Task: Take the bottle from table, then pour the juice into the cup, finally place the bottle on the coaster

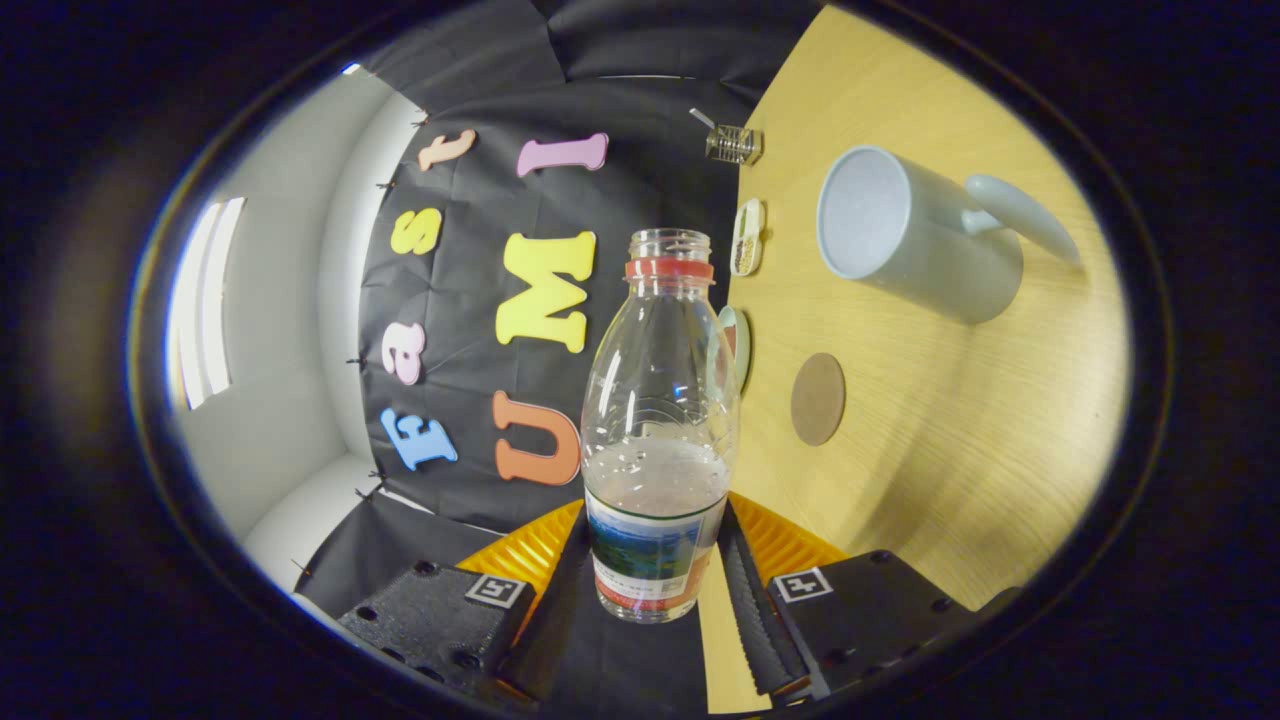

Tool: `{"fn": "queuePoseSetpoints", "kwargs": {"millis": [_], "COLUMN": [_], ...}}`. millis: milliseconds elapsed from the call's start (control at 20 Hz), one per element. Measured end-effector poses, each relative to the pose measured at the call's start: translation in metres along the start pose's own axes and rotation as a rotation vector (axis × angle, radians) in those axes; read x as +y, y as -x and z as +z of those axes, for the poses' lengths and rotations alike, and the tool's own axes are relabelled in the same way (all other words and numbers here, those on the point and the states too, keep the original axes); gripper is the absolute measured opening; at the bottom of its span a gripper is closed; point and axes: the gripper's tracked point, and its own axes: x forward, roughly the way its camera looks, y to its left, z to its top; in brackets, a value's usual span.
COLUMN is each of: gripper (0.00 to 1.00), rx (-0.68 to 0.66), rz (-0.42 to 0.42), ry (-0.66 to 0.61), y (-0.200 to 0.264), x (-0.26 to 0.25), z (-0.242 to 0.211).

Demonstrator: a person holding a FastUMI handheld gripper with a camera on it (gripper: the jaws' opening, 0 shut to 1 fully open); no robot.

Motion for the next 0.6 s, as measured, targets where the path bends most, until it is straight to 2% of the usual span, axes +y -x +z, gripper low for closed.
{"fn": "queuePoseSetpoints", "kwargs": {"millis": [450, 600], "gripper": [0.75, 0.75], "rx": [-0.023, -0.046], "rz": [0.024, 0.057], "ry": [-0.116, -0.178], "y": [-0.006, -0.004], "x": [0.007, 0.014], "z": [0.005, 0.011]}}
